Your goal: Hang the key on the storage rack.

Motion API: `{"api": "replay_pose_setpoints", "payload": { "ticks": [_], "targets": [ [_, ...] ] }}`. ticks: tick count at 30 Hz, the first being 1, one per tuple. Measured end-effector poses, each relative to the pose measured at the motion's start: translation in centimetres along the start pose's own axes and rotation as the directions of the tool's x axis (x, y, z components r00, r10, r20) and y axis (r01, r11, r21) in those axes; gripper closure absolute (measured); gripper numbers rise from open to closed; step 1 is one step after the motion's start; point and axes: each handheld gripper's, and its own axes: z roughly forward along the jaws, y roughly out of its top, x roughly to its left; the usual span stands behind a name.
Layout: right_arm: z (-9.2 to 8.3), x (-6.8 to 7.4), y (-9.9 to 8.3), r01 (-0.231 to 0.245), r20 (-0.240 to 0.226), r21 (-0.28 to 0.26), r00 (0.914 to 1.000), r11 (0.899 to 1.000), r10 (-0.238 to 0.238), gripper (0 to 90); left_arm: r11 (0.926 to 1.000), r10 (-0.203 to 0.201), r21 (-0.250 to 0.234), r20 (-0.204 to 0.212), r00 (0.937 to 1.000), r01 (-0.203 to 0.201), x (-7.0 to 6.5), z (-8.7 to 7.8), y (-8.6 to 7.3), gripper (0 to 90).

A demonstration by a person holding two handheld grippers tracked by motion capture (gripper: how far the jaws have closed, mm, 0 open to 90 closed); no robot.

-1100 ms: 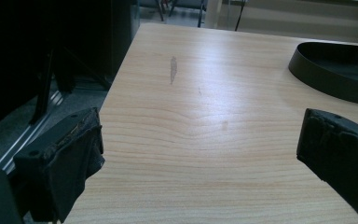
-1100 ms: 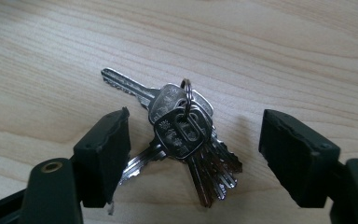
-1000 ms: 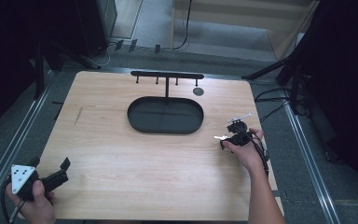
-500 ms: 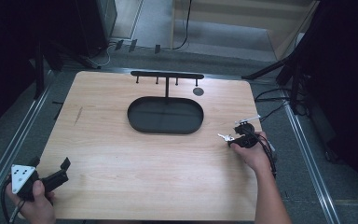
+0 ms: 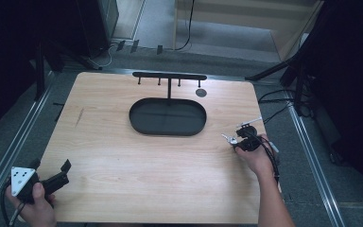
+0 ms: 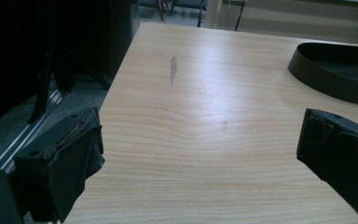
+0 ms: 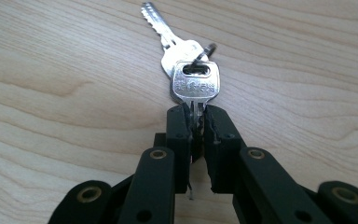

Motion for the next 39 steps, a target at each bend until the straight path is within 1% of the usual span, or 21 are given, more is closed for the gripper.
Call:
{"api": "replay_pose_setpoints", "payload": {
  "ticks": [4, 6, 7, 10, 12, 14, 18, 21, 25, 31, 34, 39],
  "targets": [
    [-0.5, 0.3, 0.7, 0.001, 0.000, -0.004, 1.0000, 1.000, -0.001, 81.3, 1.0000, 0.001, 0.000, 0.000, 1.0000, -0.001, 0.0, 0.0, 0.0, 0.4],
    [-1.1, 0.3, 1.2, 0.017, -0.005, -0.008, 0.9998, 1.000, -0.017, 81.3, 1.0000, -0.001, 0.001, -0.001, 1.0000, 0.001, 0.0, 0.0, 0.0, 0.4],
    [-1.6, 0.4, 1.5, 0.028, 0.004, -0.012, 0.9996, 1.000, -0.028, 81.4, 1.0000, 0.000, 0.002, -0.001, 1.0000, 0.000, 0.0, 0.0, 0.0, 0.4],
    [-2.7, 0.5, 2.2, 0.047, 0.011, -0.019, 0.9989, 0.999, -0.046, 81.5, 1.0000, 0.003, 0.005, -0.001, 1.0000, -0.003, 0.0, 0.0, 0.0, 0.4],
    [-3.5, 0.7, 2.7, 0.050, 0.016, -0.030, 0.9987, 0.998, -0.049, 81.5, 1.0000, 0.003, 0.004, -0.001, 1.0000, -0.003, 0.0, 0.0, 0.0, 0.4],
    [-4.1, 0.9, 3.2, 0.065, 0.022, -0.034, 0.9977, 0.997, -0.065, 81.5, 1.0000, 0.002, 0.005, -0.001, 1.0000, -0.002, 0.0, 0.0, 0.0, 0.4],
    [-5.1, 1.4, 3.9, 0.081, 0.029, -0.049, 0.9964, 0.995, -0.080, 81.6, 1.0000, 0.001, 0.004, -0.001, 1.0000, -0.001, 0.0, 0.0, 0.0, 0.4],
    [-5.5, 1.6, 4.3, 0.079, 0.022, -0.057, 0.9967, 0.995, -0.078, 81.6, 1.0000, 0.000, 0.004, -0.001, 1.0000, 0.000, 0.0, 0.0, 0.0, 0.4],
    [-5.8, 1.9, 4.6, 0.089, 0.026, -0.062, 0.9959, 0.994, -0.087, 81.6, 1.0000, -0.001, 0.004, -0.002, 1.0000, 0.001, 0.0, 0.0, 0.0, 0.4],
    [-6.3, 2.2, 5.2, 0.080, 0.012, -0.082, 0.9968, 0.993, -0.079, 81.6, 1.0000, -0.004, 0.002, -0.001, 1.0000, 0.004, 0.0, 0.0, 0.0, 0.4],
    [-6.7, 2.4, 5.6, 0.082, 0.014, -0.083, 0.9966, 0.993, -0.081, 81.6, 1.0000, -0.005, 0.002, -0.002, 1.0000, 0.005, 0.0, 0.0, 0.0, 0.4],
    [-7.5, 3.0, 6.5, 0.087, 0.010, -0.101, 0.9962, 0.991, -0.087, 81.6, 1.0000, -0.005, 0.003, -0.002, 1.0000, 0.005, 0.0, 0.1, 0.0, 0.4]
  ]
}}
